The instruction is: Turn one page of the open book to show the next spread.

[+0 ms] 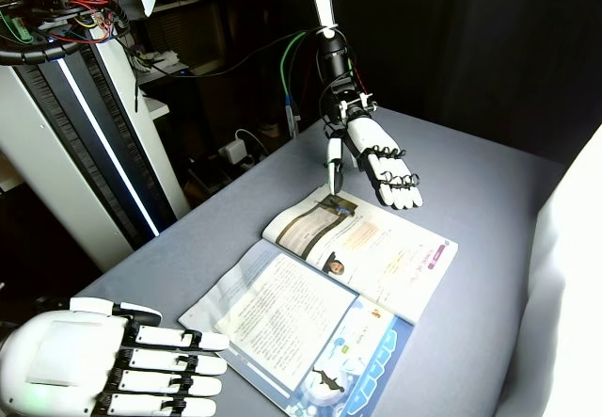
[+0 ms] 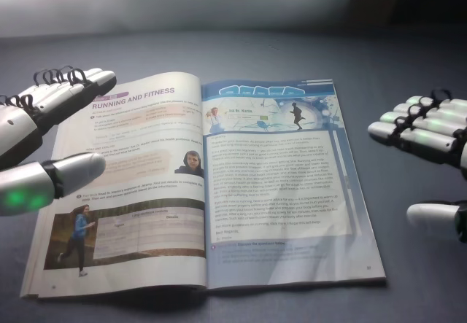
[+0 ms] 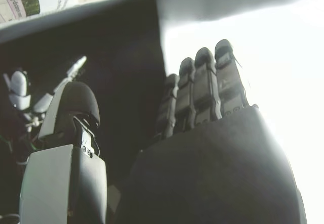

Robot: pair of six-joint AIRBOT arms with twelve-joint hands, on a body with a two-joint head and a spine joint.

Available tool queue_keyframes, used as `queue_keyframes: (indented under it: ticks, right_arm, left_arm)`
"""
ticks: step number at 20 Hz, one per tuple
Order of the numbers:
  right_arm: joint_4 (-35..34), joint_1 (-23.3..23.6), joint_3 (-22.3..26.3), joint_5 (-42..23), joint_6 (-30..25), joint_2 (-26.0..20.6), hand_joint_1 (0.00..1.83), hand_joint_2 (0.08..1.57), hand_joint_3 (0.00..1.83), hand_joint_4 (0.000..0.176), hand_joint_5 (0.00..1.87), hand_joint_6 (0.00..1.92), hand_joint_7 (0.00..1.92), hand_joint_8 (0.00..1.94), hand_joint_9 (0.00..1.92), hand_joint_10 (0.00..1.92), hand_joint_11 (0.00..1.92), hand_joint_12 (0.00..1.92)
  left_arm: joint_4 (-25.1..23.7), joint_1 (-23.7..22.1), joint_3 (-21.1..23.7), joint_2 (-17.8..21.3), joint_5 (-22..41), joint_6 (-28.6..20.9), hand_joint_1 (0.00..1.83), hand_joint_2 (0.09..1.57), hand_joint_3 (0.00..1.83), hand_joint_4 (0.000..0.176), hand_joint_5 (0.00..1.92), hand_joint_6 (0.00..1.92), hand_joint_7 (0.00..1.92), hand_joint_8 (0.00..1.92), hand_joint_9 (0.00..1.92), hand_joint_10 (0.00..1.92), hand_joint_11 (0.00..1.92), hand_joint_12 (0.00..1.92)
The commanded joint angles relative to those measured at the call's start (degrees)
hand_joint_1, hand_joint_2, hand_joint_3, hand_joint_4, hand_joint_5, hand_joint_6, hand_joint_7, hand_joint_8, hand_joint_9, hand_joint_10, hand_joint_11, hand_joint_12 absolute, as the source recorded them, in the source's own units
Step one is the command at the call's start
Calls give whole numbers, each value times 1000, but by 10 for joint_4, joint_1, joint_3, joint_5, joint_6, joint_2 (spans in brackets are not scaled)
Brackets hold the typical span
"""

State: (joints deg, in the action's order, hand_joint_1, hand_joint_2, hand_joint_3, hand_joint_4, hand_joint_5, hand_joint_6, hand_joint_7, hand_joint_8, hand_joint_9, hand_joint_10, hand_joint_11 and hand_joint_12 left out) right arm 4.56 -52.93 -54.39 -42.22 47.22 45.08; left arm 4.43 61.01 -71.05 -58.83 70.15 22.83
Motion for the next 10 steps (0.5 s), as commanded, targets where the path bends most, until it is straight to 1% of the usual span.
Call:
queue_keyframes:
  ticks: [1,5,6,9,10]
  right_arm:
    - [1,10,-3,-47,-7,2,0,1236,49,0,0,0,0,0,0,0,0,0]
    - [48,41,-19,-2,-33,25,0,1216,31,0,0,0,0,0,0,0,0,0]
    - [73,53,-27,19,-48,35,0,1226,34,0,0,0,0,0,0,0,0,0]
    - [122,73,-40,59,-73,54,6,1223,26,0,0,0,0,0,0,0,0,0]
    - [142,80,-46,73,-87,63,0,1204,16,0,0,0,0,0,0,0,0,0]
  left_arm:
    - [11,0,0,3,69,-3,221,1398,16,0,0,0,0,0,0,0,0,0]
    - [21,13,5,8,73,-3,218,1394,9,0,34,13,0,0,0,0,0,0]
    - [25,19,6,11,75,-3,256,1388,4,0,47,14,0,0,0,0,0,0]
    - [34,32,12,21,81,0,220,1400,5,0,57,9,0,0,0,0,4,5]
    - [40,38,16,25,86,3,236,1398,2,0,64,9,0,0,0,0,0,0]
